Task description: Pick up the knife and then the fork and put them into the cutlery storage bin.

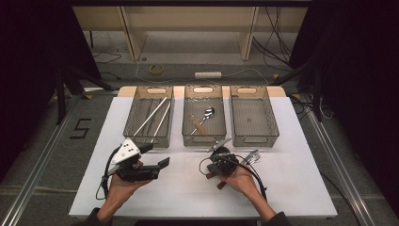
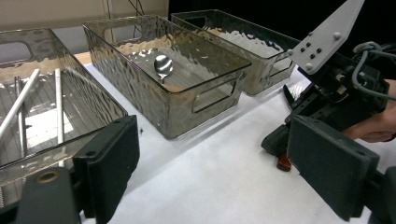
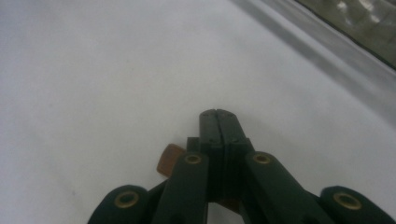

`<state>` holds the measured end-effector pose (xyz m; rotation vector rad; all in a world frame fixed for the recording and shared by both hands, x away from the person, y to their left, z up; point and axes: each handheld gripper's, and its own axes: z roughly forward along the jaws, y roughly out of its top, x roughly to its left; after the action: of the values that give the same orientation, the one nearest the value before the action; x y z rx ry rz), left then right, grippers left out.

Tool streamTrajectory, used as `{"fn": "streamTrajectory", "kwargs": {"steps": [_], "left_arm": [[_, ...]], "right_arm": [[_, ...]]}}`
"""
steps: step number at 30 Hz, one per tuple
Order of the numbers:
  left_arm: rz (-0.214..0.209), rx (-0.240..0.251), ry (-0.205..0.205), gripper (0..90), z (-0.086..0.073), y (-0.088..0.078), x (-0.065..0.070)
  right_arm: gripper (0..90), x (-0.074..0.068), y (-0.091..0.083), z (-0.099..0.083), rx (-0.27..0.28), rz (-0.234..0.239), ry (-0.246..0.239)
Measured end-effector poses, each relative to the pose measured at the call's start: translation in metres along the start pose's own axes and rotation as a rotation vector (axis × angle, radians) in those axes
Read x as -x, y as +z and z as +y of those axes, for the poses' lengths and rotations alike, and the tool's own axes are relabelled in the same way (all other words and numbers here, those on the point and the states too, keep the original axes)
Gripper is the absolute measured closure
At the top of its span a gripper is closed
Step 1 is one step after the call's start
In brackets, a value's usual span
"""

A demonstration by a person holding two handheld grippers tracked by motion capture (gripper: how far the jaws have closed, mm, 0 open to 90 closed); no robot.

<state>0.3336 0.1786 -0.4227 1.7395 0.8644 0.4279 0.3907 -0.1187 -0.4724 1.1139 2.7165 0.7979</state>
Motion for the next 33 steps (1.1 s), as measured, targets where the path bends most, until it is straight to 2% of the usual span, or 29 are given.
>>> {"fn": "streamTrajectory", "kwargs": {"steps": [16,27,33], "left_arm": [[0.002,0.000,0.000,16.5,0.000,0.000,0.000],[0.002,-0.001,-0.001,16.5,0.000,0.000,0.000],[0.003,-0.001,-0.001,16.5,0.000,0.000,0.000]], "right_arm": [[90.0,0.002,-0.019,-0.026,-0.049,0.045,0.002],[90.0,0.002,-0.028,-0.037,-0.094,0.054,-0.015],[90.0,0.008,-0.035,-0.044,-0.119,0.054,-0.014]]}}
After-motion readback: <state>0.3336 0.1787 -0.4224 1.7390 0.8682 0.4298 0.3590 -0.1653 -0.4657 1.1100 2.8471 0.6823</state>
